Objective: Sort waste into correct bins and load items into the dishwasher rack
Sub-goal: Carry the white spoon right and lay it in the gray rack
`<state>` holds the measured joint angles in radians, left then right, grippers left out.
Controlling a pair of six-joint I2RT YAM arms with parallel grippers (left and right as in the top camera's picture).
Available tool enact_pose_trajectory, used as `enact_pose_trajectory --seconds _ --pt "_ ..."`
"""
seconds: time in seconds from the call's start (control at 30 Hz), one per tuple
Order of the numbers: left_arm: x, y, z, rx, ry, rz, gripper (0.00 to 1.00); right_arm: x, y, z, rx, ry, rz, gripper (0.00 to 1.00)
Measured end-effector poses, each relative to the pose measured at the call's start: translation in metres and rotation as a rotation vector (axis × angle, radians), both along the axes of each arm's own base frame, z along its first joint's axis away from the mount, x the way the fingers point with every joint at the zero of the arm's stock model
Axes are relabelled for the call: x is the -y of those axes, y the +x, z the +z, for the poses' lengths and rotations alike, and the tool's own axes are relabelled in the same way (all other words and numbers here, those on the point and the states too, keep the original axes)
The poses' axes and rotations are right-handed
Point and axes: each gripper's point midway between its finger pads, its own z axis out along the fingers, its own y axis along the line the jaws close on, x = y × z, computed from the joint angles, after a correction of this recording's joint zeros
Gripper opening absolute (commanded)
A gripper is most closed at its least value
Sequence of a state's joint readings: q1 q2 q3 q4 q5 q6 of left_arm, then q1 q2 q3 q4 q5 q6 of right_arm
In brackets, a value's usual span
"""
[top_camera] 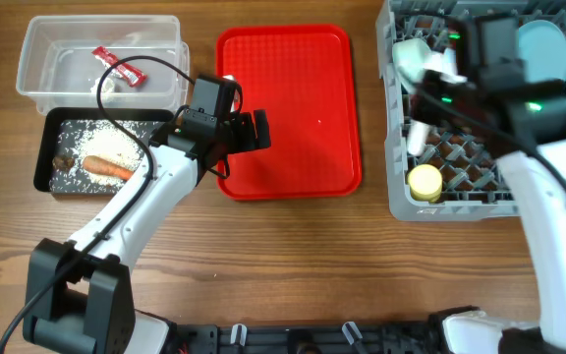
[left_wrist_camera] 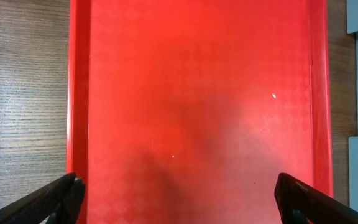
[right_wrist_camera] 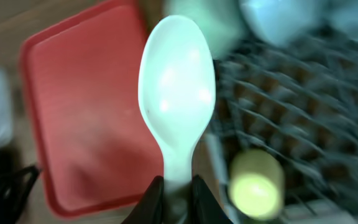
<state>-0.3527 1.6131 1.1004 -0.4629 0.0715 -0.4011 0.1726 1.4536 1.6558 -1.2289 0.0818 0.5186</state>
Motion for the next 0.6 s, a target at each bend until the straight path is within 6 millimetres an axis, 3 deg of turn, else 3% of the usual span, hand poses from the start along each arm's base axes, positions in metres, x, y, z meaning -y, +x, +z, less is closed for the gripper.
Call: enact_pose_trajectory --seconds 0.13,0.23,0.43,0.6 --pt "0.0 0.0 0.0 0.0 0.0 0.0 1.0 0.038 -0.005 0.0 -0.001 0.004 -0.235 0.04" --pt "0.0 0.0 0.0 0.0 0.0 0.0 1.0 0.055 -0.006 -0.013 -0.006 0.017 -0.407 0.04" --pt "0.0 0.0 0.0 0.0 0.0 0.0 1.0 0.072 -0.009 -0.078 -0.011 0.104 -0.795 0.04" --pt "0.0 0.0 0.0 0.0 0.0 0.0 1.0 0.075 -0.005 -0.125 0.034 0.198 -0.985 0.04"
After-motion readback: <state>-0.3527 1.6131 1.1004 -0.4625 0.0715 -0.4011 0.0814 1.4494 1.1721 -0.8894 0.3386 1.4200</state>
